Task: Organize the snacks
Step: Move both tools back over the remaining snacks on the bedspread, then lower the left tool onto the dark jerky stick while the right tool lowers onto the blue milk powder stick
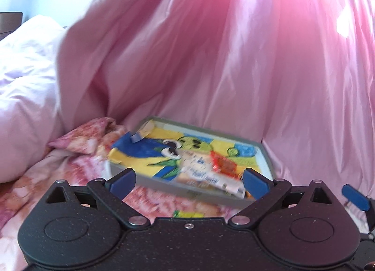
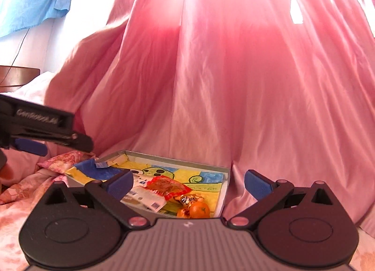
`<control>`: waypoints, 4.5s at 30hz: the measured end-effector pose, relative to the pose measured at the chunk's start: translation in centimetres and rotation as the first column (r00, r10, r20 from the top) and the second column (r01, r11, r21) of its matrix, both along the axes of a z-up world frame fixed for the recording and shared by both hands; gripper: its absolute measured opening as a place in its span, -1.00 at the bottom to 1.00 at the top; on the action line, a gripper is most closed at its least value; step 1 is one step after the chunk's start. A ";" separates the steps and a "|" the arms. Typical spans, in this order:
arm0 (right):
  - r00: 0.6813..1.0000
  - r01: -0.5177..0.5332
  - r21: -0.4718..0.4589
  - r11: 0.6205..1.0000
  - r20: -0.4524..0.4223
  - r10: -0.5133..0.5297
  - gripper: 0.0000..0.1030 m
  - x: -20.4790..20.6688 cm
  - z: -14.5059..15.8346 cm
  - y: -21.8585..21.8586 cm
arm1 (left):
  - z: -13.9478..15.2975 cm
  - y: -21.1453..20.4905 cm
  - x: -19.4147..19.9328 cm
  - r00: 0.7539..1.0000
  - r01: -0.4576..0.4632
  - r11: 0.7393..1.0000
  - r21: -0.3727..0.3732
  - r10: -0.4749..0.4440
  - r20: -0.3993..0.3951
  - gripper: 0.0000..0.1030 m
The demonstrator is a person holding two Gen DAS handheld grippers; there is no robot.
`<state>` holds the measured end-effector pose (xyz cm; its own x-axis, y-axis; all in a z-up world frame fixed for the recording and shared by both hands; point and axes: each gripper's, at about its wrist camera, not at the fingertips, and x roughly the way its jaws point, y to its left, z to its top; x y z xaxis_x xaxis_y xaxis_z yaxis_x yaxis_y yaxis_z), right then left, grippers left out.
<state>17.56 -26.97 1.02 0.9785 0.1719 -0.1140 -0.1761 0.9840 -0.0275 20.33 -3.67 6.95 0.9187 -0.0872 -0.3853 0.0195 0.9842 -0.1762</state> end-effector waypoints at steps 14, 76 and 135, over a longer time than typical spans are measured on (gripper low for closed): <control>0.994 0.048 0.037 0.998 -0.096 -0.045 1.00 -8.5 -1.8 0.3 | -4.2 3.6 -9.6 0.996 0.033 0.995 0.099 -0.024 -0.090 0.90; 0.568 0.079 -0.009 0.997 -0.822 -0.053 1.00 5.2 -11.2 5.9 | -14.1 4.6 -6.2 0.856 0.204 0.972 0.119 -0.118 -0.503 0.86; 0.742 -0.077 -0.037 0.996 -0.670 0.033 0.03 -2.1 -11.5 1.9 | -15.7 1.9 -4.5 0.832 0.360 0.928 0.095 -0.274 -0.482 -0.07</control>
<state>15.48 -25.10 -10.53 0.6368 0.1947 -0.7461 -0.2251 0.9724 0.0616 15.81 -1.73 -8.73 0.5711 -0.2357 -0.7863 0.2968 0.9524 -0.0699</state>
